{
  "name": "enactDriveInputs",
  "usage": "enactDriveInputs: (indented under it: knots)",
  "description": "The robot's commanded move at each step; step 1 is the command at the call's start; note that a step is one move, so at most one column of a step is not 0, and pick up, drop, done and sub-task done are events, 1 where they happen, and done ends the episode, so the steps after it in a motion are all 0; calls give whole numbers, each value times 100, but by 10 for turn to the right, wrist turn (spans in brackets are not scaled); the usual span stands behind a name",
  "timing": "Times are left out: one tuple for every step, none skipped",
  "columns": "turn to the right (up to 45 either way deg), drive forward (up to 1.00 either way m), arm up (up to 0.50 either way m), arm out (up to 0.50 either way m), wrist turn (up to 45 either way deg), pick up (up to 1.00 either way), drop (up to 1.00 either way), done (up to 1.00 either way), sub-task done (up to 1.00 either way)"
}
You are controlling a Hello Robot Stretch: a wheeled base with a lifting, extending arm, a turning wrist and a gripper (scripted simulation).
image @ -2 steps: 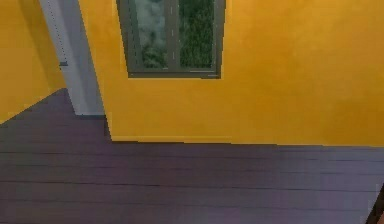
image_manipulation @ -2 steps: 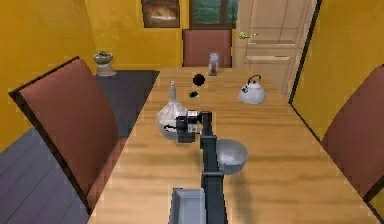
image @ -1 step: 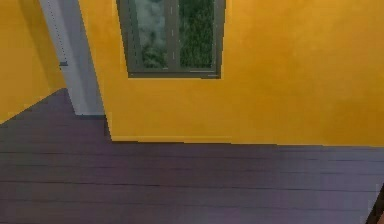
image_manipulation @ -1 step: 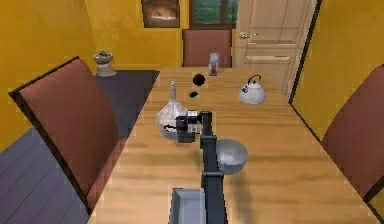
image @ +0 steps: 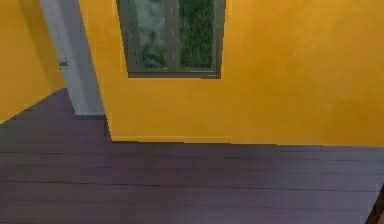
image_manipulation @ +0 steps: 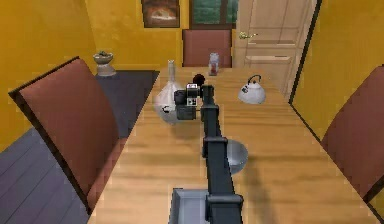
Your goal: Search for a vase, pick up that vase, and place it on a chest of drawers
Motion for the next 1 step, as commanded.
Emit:
enactDriveInputs:
  knots:
    - [0, 0, 14, 0, 0, 0, 0, 0, 0]
